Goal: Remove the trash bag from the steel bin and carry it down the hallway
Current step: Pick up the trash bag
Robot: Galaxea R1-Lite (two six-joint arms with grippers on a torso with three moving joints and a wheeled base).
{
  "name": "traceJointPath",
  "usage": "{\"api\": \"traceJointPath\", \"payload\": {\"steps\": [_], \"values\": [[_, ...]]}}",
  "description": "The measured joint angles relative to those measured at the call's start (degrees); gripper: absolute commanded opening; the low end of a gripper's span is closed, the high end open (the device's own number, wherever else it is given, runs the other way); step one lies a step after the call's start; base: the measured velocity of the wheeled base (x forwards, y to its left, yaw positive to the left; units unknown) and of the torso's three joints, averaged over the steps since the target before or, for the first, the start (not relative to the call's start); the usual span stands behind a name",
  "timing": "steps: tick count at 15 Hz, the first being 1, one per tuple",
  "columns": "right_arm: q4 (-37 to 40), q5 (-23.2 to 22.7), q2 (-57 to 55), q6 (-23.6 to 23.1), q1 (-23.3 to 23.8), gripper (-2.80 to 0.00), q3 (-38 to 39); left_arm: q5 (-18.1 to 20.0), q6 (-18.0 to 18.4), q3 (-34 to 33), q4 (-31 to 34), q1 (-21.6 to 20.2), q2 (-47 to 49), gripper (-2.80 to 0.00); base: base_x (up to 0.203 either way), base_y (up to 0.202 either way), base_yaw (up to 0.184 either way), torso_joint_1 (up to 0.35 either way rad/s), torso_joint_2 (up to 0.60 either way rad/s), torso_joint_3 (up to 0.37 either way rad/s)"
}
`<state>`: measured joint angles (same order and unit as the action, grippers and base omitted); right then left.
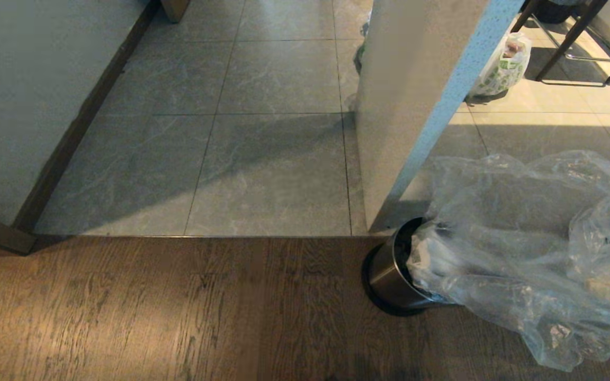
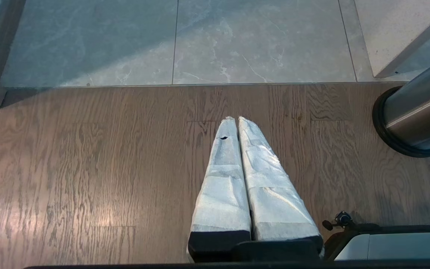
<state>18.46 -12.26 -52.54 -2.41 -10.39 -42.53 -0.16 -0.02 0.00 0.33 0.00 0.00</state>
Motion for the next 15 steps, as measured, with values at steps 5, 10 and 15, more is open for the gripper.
{"api": "traceJointPath", "payload": {"steps": [5, 10, 15], "values": [[-2.3, 0.0, 0.4, -0.2, 3.8, -2.8, 0.5, 0.0, 0.0, 0.0, 0.0, 0.0, 0.0, -2.8, 0.0, 0.0, 0.0, 0.0, 0.0, 0.0], [-4.0, 1.1, 10.4, -1.0, 9.4, -2.8, 11.1, 0.0, 0.0, 0.0, 0.0, 0.0, 0.0, -2.8, 0.0, 0.0, 0.0, 0.0, 0.0, 0.0], [-4.8, 4.4, 25.2, -1.5, 13.8, -2.8, 29.0, 0.0, 0.0, 0.0, 0.0, 0.0, 0.0, -2.8, 0.0, 0.0, 0.0, 0.0, 0.0, 0.0]]}}
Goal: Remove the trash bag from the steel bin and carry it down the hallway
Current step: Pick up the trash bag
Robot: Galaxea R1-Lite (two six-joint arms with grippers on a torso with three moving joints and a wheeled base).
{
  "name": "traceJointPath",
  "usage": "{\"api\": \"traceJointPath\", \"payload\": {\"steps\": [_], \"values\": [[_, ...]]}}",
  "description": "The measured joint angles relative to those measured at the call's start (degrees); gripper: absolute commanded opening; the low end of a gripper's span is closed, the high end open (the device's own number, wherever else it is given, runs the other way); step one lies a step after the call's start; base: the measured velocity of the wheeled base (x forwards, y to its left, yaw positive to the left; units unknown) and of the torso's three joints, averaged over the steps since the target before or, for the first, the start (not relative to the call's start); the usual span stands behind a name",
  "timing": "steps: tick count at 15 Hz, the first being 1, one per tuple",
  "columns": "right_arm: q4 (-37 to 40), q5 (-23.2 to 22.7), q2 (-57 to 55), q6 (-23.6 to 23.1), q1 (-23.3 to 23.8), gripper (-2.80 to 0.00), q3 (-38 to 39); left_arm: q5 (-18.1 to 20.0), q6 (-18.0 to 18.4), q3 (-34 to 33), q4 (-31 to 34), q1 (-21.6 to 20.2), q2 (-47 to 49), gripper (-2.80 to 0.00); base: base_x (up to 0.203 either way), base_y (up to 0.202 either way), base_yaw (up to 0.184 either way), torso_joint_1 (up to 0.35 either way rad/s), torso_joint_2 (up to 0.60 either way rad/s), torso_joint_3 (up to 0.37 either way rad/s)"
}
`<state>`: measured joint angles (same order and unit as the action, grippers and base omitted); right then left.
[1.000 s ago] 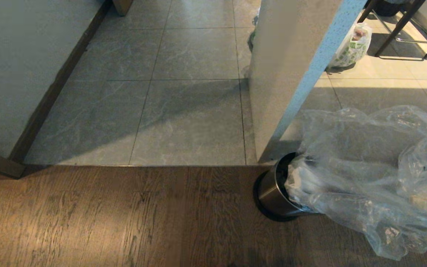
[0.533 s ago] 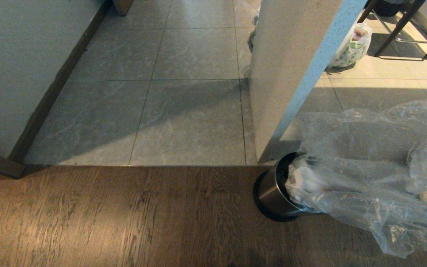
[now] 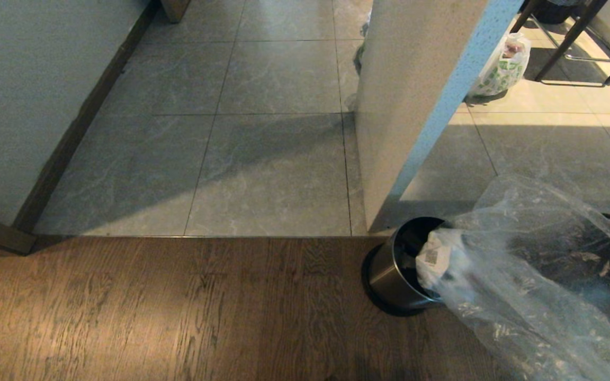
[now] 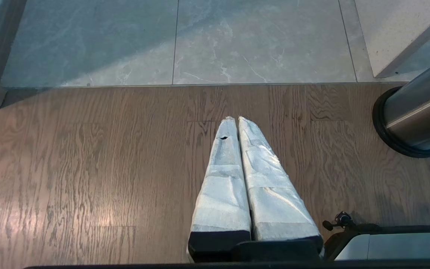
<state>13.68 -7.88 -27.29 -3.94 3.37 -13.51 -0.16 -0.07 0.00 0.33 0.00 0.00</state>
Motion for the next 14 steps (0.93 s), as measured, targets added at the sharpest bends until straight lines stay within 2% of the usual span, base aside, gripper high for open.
{"api": "traceJointPath", "payload": {"steps": [3, 8, 14], "values": [[-3.4, 7.8, 6.5, -0.2, -0.3, -2.8, 6.3, 0.0, 0.0, 0.0, 0.0, 0.0, 0.0, -2.8, 0.0, 0.0, 0.0, 0.0, 0.0, 0.0], [-11.2, 7.9, 14.4, 0.1, -1.4, -2.8, 10.6, 0.0, 0.0, 0.0, 0.0, 0.0, 0.0, -2.8, 0.0, 0.0, 0.0, 0.0, 0.0, 0.0], [-11.3, 7.8, 25.2, 3.0, -2.8, -2.8, 12.3, 0.0, 0.0, 0.0, 0.0, 0.0, 0.0, -2.8, 0.0, 0.0, 0.0, 0.0, 0.0, 0.0]]}}
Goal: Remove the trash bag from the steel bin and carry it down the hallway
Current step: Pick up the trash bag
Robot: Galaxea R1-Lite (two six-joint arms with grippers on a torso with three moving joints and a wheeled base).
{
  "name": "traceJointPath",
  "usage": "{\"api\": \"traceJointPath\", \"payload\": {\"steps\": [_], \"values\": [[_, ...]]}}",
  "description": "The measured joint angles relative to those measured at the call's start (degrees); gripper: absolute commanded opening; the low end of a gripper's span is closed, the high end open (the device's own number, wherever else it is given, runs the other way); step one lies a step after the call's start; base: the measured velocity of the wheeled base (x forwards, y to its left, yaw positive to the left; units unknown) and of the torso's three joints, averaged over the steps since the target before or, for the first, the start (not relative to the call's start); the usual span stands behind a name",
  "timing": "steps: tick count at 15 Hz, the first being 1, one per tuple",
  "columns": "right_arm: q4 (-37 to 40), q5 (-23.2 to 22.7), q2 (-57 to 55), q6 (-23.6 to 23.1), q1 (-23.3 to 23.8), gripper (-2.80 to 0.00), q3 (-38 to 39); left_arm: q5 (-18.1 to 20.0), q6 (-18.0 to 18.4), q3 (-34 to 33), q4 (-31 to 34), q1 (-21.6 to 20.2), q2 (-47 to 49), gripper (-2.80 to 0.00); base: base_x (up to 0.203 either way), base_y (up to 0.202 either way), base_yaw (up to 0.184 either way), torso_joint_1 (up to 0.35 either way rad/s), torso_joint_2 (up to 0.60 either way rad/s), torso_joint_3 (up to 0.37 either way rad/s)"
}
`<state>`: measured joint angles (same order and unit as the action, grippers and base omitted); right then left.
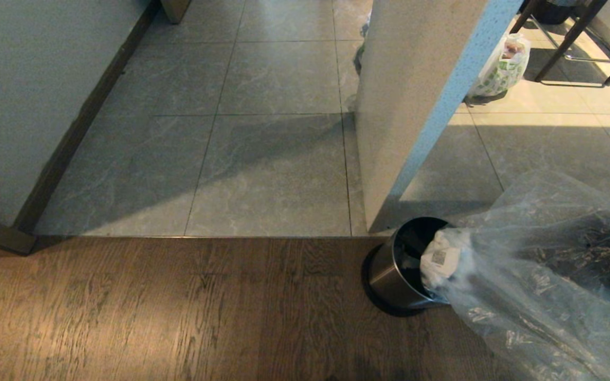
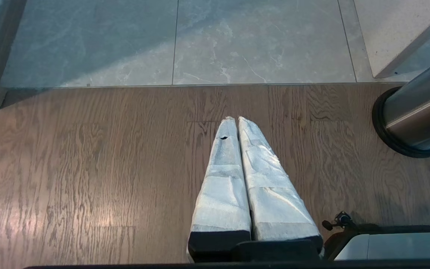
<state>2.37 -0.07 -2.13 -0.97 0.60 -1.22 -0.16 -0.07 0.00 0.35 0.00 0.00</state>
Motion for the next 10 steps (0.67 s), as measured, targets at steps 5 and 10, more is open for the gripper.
{"api": "traceJointPath", "payload": {"steps": [5, 10], "values": [[-2.7, 0.4, 2.1, 1.6, -0.2, -2.8, 1.1, 0.0, 0.0, 0.0, 0.0, 0.0, 0.0, -2.8, 0.0, 0.0, 0.0, 0.0, 0.0, 0.0], [-2.8, 0.3, 2.2, 1.8, -0.1, -2.8, 1.2, 0.0, 0.0, 0.0, 0.0, 0.0, 0.0, -2.8, 0.0, 0.0, 0.0, 0.0, 0.0, 0.0]]}}
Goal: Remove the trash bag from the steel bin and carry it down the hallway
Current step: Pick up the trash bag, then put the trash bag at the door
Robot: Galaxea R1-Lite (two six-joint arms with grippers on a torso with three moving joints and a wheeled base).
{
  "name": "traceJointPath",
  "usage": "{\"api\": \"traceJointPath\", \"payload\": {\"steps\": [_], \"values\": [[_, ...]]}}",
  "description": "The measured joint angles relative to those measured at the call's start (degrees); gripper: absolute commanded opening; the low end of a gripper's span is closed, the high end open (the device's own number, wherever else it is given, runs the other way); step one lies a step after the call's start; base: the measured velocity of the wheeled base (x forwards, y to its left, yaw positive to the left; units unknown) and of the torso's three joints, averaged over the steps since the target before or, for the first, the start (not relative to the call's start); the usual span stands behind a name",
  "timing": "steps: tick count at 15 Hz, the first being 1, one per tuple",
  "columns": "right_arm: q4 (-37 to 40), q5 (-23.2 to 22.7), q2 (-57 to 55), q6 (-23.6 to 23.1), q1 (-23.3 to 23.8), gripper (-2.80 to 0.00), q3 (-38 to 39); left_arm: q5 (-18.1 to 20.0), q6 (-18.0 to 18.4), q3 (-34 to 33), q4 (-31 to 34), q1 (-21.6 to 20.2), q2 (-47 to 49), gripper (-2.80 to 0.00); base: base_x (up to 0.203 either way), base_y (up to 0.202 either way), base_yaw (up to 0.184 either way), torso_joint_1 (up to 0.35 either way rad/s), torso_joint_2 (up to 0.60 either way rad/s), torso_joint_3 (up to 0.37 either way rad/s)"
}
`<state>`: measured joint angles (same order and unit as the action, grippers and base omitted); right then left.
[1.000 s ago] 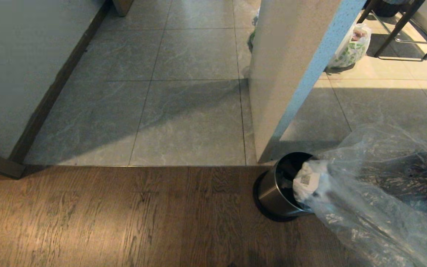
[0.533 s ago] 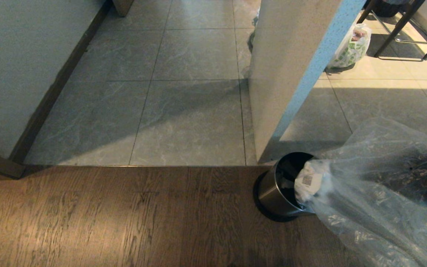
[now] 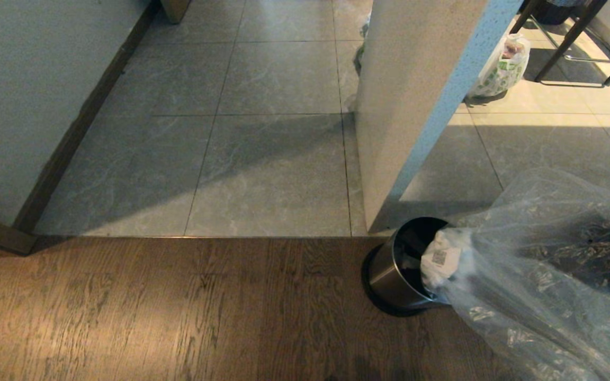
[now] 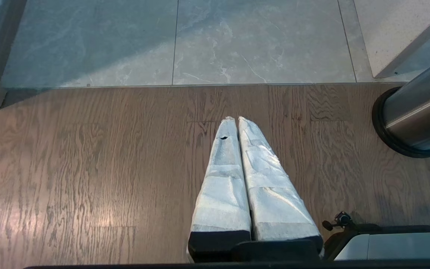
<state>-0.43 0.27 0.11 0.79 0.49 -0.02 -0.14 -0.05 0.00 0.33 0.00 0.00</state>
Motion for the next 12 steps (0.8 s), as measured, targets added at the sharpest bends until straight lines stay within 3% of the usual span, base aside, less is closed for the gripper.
{"api": "traceJointPath", "payload": {"steps": [12], "values": [[-0.1, 0.1, 0.0, 0.4, 0.0, -2.8, 0.0, 0.0, -0.2, 0.0, 0.0, 0.0, 0.0, -2.8, 0.0, 0.0, 0.0, 0.0, 0.0, 0.0]]}}
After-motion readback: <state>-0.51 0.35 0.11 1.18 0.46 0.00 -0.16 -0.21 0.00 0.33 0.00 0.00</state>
